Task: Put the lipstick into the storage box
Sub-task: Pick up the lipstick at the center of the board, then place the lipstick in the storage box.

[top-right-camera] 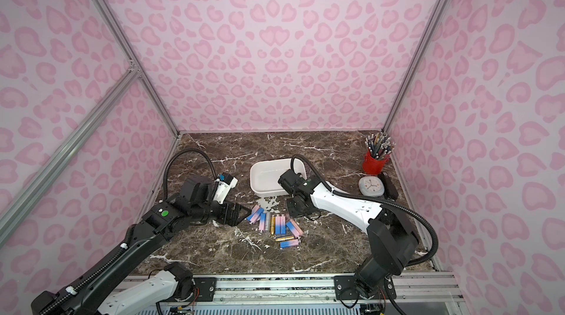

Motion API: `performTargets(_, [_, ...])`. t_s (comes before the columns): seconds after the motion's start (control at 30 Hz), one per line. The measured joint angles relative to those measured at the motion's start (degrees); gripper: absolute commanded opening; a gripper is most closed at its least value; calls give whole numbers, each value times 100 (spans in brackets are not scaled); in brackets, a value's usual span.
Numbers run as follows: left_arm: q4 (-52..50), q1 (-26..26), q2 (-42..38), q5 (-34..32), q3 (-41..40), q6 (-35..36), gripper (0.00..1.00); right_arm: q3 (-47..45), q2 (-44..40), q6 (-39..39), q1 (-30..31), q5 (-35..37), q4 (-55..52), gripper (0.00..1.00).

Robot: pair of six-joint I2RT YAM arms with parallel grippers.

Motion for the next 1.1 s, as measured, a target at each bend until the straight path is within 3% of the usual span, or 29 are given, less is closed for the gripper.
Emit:
performTargets(0.37, [111,0,192,0,162,109,96,1499,586,-103,-433,37,-466,18])
performTargets(0.73, [157,0,551,-70,501,315,96,3174,2282,-501,-1014,-247,-374,18])
performTargets(1.1, [96,0,1147,-216,1091,715,96,3738,3416,-706,-1362,-463,-293,18])
